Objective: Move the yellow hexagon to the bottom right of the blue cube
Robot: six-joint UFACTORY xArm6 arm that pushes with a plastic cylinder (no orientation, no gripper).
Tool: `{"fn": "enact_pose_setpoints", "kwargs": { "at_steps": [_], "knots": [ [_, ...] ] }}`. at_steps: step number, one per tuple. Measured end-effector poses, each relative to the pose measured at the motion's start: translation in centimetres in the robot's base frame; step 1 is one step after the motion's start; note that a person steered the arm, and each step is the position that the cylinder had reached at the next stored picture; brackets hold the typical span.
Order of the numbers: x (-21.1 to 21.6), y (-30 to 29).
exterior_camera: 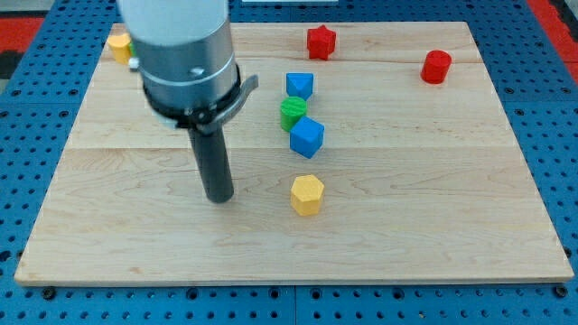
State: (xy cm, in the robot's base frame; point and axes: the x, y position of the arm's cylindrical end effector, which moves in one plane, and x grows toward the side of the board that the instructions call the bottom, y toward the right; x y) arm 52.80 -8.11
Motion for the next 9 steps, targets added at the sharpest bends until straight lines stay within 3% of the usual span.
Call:
{"fn": "enact_pose_setpoints", "kwargs": {
  "at_steps": [1, 2, 3, 4, 5, 7, 9],
  "knots": [
    [3.8, 7.6],
    [3.2, 11.6],
    [0.4, 13.6],
    [4.6, 12.8],
    [5.2, 6.0],
    [0.4, 14.5],
    [0.0, 19.7]
  ]
}}
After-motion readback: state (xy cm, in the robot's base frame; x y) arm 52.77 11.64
